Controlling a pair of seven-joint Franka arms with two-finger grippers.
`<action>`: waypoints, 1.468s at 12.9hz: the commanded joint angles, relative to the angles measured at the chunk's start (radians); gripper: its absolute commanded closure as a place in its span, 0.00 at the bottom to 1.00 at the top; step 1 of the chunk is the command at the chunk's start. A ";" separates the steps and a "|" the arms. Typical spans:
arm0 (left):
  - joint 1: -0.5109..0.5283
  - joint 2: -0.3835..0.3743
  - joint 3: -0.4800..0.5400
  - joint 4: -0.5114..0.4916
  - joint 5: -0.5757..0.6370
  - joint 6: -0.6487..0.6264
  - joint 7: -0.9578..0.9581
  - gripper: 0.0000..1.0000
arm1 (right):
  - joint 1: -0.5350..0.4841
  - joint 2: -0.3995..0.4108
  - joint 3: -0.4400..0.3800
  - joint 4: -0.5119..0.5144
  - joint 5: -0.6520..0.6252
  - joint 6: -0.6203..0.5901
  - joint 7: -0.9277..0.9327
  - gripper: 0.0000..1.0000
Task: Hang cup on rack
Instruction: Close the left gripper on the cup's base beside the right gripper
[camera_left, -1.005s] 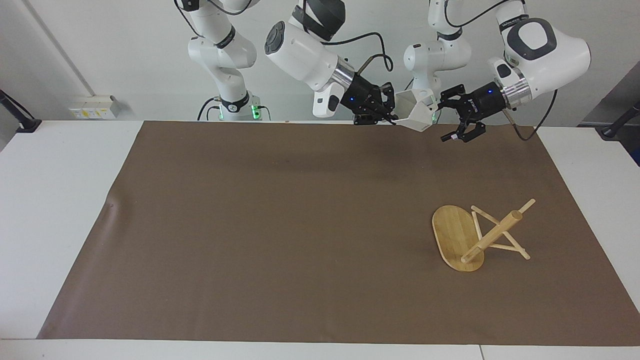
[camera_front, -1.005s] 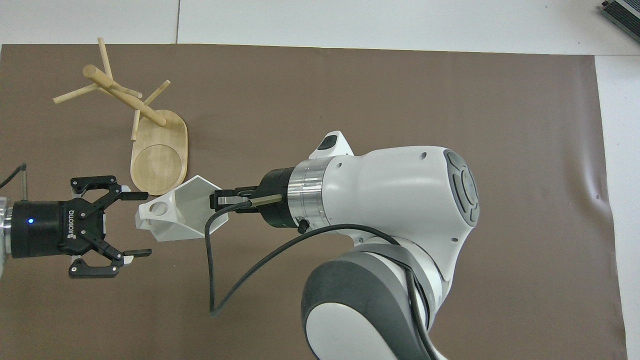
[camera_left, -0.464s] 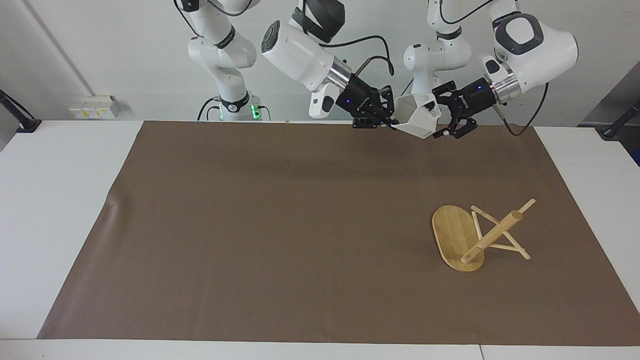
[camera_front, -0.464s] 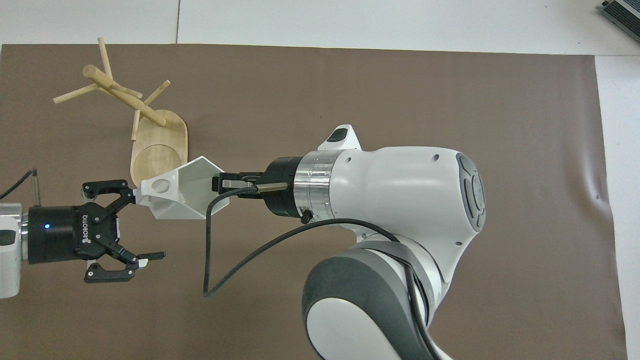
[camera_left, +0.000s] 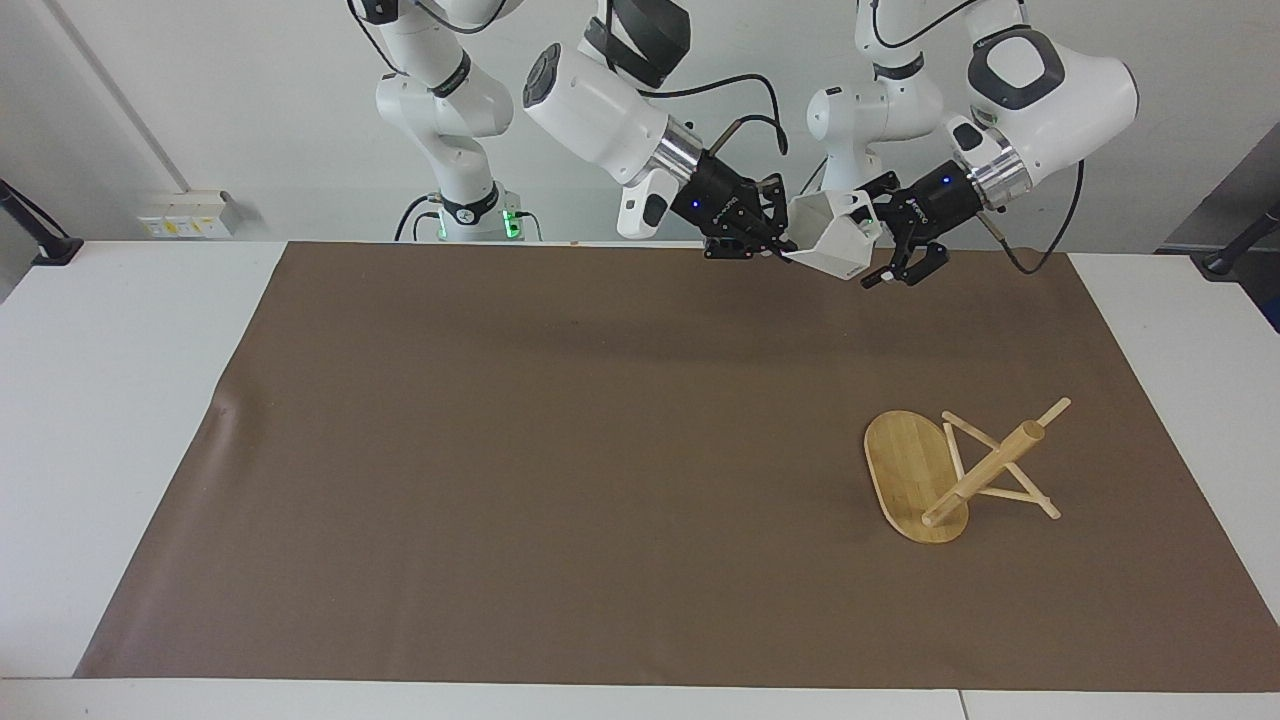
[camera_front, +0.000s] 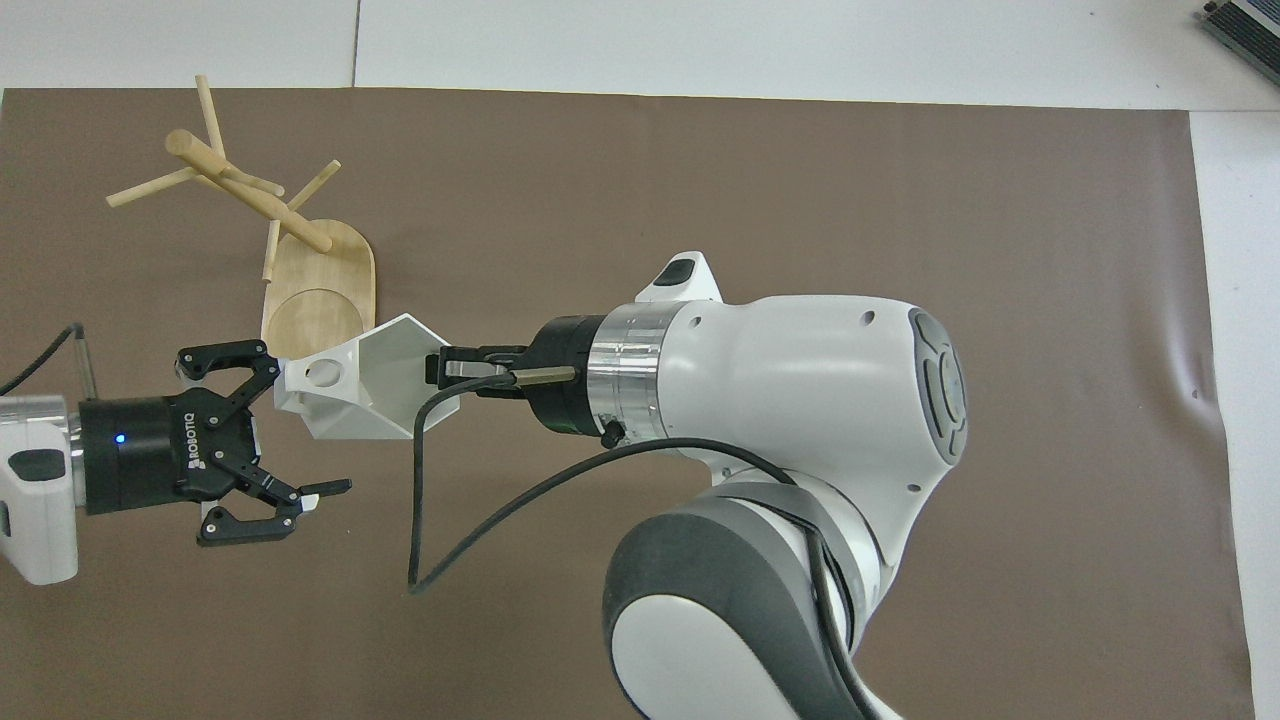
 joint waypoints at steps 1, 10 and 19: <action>-0.028 0.017 0.004 0.025 -0.018 0.018 -0.011 0.00 | -0.007 0.000 0.013 -0.004 -0.019 0.019 0.032 1.00; -0.053 0.031 0.006 0.052 -0.051 0.030 -0.008 0.00 | -0.007 -0.001 0.013 -0.007 -0.019 0.015 0.032 1.00; -0.044 0.032 0.007 0.071 -0.098 0.027 0.031 0.00 | -0.006 -0.001 0.015 -0.015 -0.019 0.013 0.032 1.00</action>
